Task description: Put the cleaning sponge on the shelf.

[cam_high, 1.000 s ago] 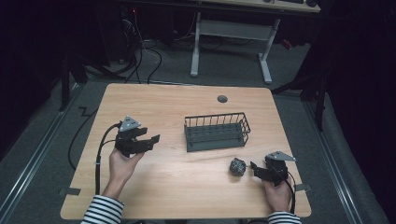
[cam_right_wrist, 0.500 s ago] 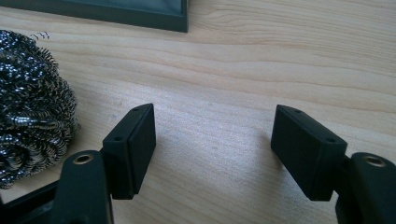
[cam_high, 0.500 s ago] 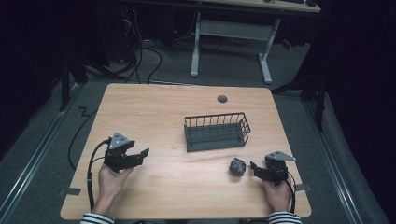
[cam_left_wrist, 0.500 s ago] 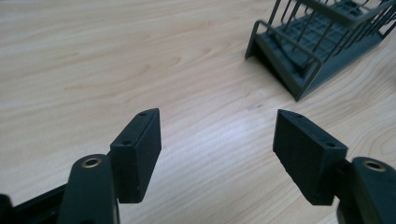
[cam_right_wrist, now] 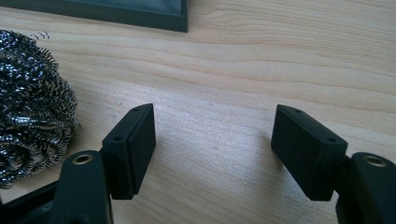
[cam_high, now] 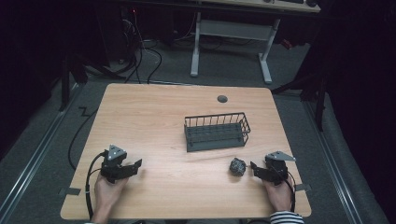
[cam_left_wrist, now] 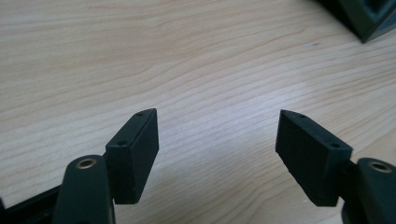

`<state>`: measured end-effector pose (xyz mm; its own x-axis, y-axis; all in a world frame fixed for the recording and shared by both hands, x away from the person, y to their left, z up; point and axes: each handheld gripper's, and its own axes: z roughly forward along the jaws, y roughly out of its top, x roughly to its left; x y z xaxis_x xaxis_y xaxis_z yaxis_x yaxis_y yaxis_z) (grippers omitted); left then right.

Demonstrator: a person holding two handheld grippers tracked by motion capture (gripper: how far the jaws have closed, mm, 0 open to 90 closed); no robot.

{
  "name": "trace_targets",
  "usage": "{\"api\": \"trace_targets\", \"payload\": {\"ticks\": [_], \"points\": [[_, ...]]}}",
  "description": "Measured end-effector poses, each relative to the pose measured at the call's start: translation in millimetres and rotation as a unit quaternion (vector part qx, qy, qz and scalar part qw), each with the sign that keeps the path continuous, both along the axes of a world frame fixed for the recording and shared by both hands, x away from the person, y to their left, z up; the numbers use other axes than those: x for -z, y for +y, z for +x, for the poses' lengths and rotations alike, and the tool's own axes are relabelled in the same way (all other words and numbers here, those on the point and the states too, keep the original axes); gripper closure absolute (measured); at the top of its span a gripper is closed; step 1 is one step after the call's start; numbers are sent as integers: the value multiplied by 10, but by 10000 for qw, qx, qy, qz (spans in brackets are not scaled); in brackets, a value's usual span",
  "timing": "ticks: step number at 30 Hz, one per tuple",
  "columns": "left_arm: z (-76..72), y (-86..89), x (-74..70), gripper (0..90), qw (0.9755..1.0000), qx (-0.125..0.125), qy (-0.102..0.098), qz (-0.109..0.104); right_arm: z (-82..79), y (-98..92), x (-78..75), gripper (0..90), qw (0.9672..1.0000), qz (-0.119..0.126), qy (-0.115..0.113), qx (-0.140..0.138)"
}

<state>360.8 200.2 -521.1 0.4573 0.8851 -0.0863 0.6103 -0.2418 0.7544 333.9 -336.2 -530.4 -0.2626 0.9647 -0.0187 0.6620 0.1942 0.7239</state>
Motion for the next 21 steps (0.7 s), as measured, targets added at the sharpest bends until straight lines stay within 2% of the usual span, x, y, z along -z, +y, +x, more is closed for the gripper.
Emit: {"api": "trace_targets", "payload": {"ticks": [3, 8, 13, 18, 21], "points": [[2, 24, 47, 309, 10000, -84, 22, -31, 1, -2, 0, 309, 10000, -8, -6, -11], [20, 48, 128, 303, 9997, -210, 75, 84, 1, -4, -2, 310, 10000, 11, 19, -19], [24, 60, 149, 300, 9996, -265, 14, 113, 5, -5, -6, 311, 10000, 15, 42, -32], [24, 47, 157, 294, 9993, -315, -35, 217, 5, -11, -18, 302, 9999, 10, 110, -61], [20, 10, 160, 278, 9988, -310, -63, 384, -11, -25, -21, 282, 9999, 33, 135, -85]]}}
